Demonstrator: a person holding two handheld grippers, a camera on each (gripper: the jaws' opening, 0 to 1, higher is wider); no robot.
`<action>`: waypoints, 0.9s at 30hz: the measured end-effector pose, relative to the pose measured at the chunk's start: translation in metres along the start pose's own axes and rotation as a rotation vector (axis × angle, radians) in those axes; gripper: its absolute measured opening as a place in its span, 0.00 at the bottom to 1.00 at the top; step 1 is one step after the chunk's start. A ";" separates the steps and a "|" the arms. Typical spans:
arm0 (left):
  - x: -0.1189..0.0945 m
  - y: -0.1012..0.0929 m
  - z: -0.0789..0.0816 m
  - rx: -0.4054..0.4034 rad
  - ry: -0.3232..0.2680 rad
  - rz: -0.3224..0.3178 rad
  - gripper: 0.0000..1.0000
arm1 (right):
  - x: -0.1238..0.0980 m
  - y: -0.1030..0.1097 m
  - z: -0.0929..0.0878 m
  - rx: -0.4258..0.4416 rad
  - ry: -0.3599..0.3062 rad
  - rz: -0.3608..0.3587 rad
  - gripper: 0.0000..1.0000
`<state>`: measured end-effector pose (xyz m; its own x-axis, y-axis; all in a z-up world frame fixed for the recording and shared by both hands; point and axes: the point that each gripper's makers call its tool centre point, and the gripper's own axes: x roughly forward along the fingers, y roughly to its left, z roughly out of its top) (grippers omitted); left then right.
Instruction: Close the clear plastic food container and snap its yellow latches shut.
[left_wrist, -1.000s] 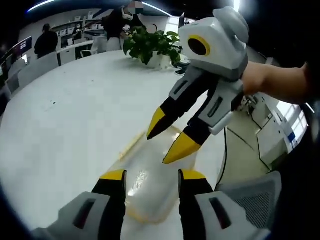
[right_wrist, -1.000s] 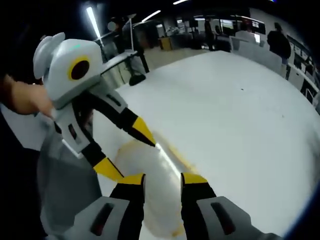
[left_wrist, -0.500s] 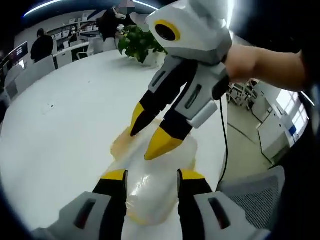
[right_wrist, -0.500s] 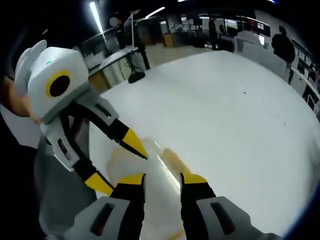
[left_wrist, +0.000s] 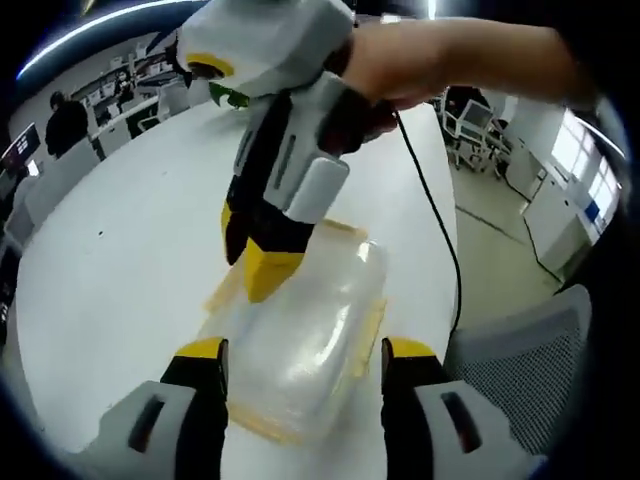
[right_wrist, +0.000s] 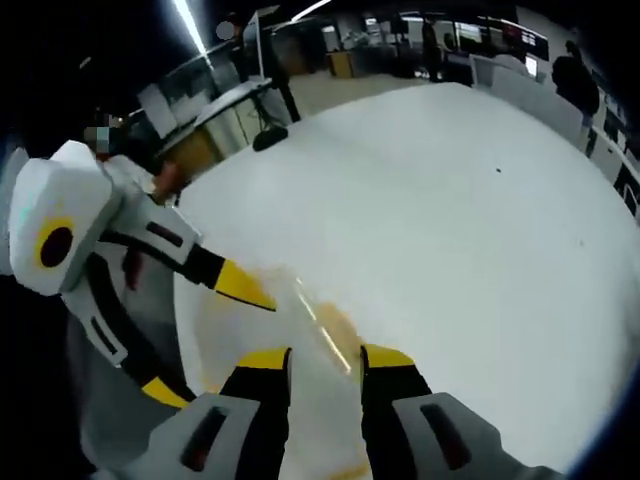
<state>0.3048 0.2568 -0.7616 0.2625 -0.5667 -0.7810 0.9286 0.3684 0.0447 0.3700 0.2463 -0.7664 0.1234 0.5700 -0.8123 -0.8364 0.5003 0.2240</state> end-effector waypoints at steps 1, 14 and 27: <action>0.001 -0.001 0.000 0.009 -0.001 0.007 0.61 | 0.000 -0.001 -0.002 -0.014 0.019 0.002 0.26; 0.003 0.002 0.002 0.087 0.013 0.045 0.61 | -0.008 0.006 0.017 0.013 -0.037 0.081 0.25; 0.008 -0.018 0.008 0.435 0.082 0.068 0.57 | 0.002 0.004 0.015 -0.241 0.196 0.134 0.26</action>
<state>0.2924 0.2398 -0.7634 0.3218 -0.4853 -0.8130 0.9384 0.0490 0.3422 0.3744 0.2591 -0.7588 -0.0815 0.4724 -0.8776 -0.9432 0.2481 0.2212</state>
